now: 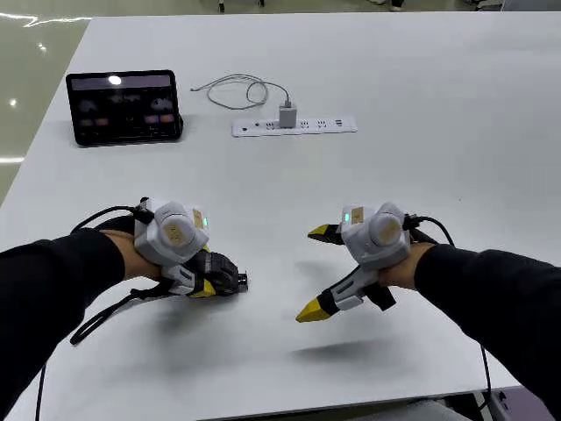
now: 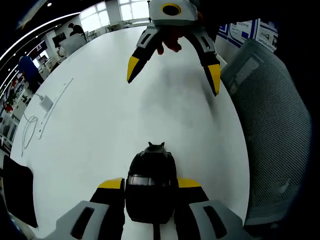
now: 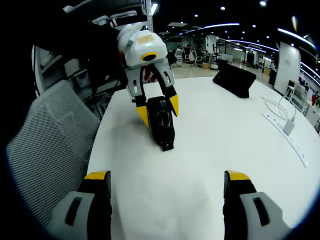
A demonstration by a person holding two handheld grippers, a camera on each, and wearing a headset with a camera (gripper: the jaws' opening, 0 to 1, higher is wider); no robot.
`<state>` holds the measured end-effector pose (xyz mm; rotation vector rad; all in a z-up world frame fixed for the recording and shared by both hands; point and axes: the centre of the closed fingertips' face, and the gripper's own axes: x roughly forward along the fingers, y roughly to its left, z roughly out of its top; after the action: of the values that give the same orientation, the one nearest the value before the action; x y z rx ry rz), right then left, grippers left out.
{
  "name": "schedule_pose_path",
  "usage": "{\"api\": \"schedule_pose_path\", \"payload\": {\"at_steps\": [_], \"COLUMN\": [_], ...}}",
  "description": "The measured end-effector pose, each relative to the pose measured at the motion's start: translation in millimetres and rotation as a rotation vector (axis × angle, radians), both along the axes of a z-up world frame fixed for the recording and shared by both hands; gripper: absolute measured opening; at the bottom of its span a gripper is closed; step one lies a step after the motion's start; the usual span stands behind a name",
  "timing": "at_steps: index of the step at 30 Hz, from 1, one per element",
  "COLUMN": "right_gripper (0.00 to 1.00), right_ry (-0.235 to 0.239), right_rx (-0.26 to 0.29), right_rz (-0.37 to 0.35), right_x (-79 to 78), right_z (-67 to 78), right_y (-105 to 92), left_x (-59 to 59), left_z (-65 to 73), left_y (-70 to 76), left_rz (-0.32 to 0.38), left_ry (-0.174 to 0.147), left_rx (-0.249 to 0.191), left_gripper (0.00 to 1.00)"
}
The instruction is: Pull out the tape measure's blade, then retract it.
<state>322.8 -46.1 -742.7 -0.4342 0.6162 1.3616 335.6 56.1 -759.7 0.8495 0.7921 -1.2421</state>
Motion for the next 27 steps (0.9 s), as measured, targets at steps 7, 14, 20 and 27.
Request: {"api": "schedule_pose_path", "payload": {"at_steps": [7, 14, 20, 27], "right_gripper": [0.69, 0.64, 0.57, 0.45], "right_ry": [-0.012, -0.018, -0.023, -0.006], "right_rx": [0.005, -0.032, -0.062, -0.086], "right_rz": [0.005, 0.022, 0.057, 0.098], "right_x": [5.0, 7.4, 6.3, 6.7], "right_z": [-2.8, -15.4, -26.7, -36.1], "right_y": [27.8, 43.2, 50.3, 63.5], "left_x": [-2.5, -2.9, -3.9, -2.6], "left_z": [-1.8, -3.0, -3.6, -5.0], "left_y": [-0.1, 0.0, 0.0, 0.5], "left_rz": [-0.027, -0.006, 0.014, 0.017], "left_ry": [0.02, 0.012, 0.014, 0.027], "left_rx": [-0.012, -0.012, 0.023, 0.017], "left_gripper": [0.33, 0.33, 0.33, 0.33]}}
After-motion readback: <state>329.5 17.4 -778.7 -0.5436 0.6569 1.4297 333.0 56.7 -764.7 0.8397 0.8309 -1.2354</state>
